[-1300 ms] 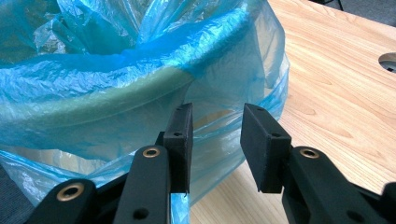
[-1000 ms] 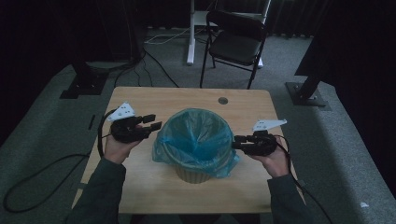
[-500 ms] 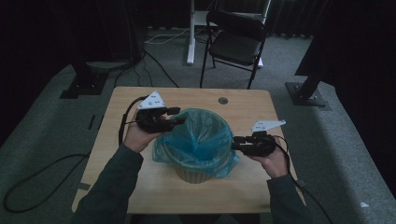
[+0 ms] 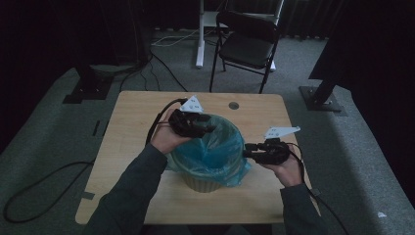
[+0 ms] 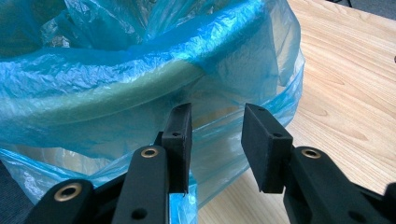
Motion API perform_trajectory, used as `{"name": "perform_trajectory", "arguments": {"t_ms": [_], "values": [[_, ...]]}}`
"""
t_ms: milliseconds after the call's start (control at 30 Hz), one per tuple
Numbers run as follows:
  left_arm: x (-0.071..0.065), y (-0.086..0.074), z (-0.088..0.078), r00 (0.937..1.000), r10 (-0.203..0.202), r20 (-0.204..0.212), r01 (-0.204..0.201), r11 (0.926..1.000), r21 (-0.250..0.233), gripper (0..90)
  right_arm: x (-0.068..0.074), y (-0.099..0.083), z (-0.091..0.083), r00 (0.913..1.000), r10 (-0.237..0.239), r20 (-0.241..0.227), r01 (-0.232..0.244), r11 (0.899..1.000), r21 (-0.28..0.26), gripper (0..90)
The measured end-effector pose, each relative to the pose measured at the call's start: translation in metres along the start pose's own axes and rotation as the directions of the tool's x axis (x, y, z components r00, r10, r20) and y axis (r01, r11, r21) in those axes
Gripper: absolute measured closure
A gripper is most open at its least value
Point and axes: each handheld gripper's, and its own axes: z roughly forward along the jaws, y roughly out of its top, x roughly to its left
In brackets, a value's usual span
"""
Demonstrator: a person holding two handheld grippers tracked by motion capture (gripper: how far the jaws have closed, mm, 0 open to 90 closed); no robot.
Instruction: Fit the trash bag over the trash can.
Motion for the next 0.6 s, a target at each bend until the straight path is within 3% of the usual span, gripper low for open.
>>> {"name": "perform_trajectory", "arguments": {"t_ms": [100,233,467,600], "values": [[-0.003,0.001,0.012,0.9996,0.029,0.002,-0.029,0.9980,0.056,55.3,0.000,0.000,0.000,1.0000,0.000,0.000,0.000,1.000,-0.001,62.5],[-0.007,0.004,0.026,0.9975,0.070,0.002,-0.070,0.9888,0.131,54.2,0.000,0.000,0.001,1.0000,-0.002,-0.002,0.002,1.000,0.002,62.2],[-0.011,0.006,0.038,0.9943,0.107,-0.003,-0.104,0.9732,0.205,53.9,0.000,0.000,0.000,1.0000,-0.001,-0.003,0.001,1.000,0.001,62.2],[-0.016,0.005,0.048,0.9896,0.144,-0.002,-0.138,0.9522,0.272,53.9,0.000,-0.001,0.001,1.0000,0.001,-0.004,-0.001,1.000,0.004,62.1]]}}
